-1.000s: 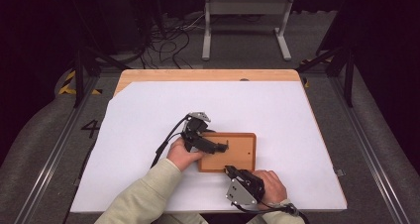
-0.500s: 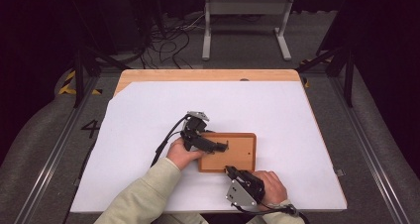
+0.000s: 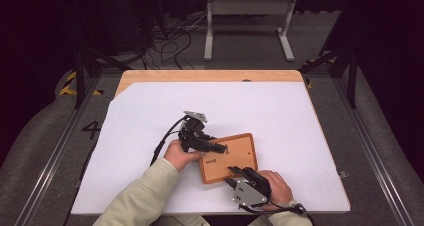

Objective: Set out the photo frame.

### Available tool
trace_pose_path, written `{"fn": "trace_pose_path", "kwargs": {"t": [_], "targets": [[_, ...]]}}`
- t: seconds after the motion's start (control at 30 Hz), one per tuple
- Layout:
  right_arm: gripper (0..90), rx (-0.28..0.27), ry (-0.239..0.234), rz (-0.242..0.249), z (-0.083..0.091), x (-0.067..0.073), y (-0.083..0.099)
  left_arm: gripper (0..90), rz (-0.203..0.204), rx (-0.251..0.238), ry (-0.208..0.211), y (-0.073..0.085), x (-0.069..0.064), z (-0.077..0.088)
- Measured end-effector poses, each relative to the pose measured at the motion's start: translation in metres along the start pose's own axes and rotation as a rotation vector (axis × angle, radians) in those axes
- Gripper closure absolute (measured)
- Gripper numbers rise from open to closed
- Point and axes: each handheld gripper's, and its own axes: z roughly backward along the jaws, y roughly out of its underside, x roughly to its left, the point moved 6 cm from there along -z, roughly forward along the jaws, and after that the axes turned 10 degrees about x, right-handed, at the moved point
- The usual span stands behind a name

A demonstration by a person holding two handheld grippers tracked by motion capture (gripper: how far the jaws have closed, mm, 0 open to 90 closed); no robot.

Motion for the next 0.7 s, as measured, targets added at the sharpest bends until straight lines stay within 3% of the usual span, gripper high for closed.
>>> {"fn": "trace_pose_path", "kwargs": {"t": [0.07, 0.2, 0.27, 0.37, 0.5, 0.7], "targets": [[52.5, -0.030, -0.014, -0.011, 0.006, -0.004, -0.002, 57.2, -0.003, 0.000, 0.002, -0.001, -0.003, 0.001], [48.1, -0.071, -0.028, -0.036, 0.013, -0.009, -0.003, 64.3, -0.066, -0.013, 0.028, -0.003, -0.016, 0.006], [43.2, -0.080, -0.049, -0.044, 0.016, -0.012, -0.004, 65.9, -0.075, -0.003, 0.036, -0.003, -0.021, 0.007], [44.4, -0.126, -0.064, -0.067, 0.026, -0.016, -0.007, 68.7, -0.083, -0.001, 0.058, -0.003, -0.026, 0.008], [43.4, -0.184, -0.068, -0.108, 0.041, -0.026, -0.011, 69.8, -0.103, 0.009, 0.039, -0.003, -0.033, 0.008], [43.0, -0.234, -0.033, -0.155, 0.057, -0.041, -0.010, 70.1, -0.129, 0.018, 0.016, -0.004, -0.038, 0.009]]}}
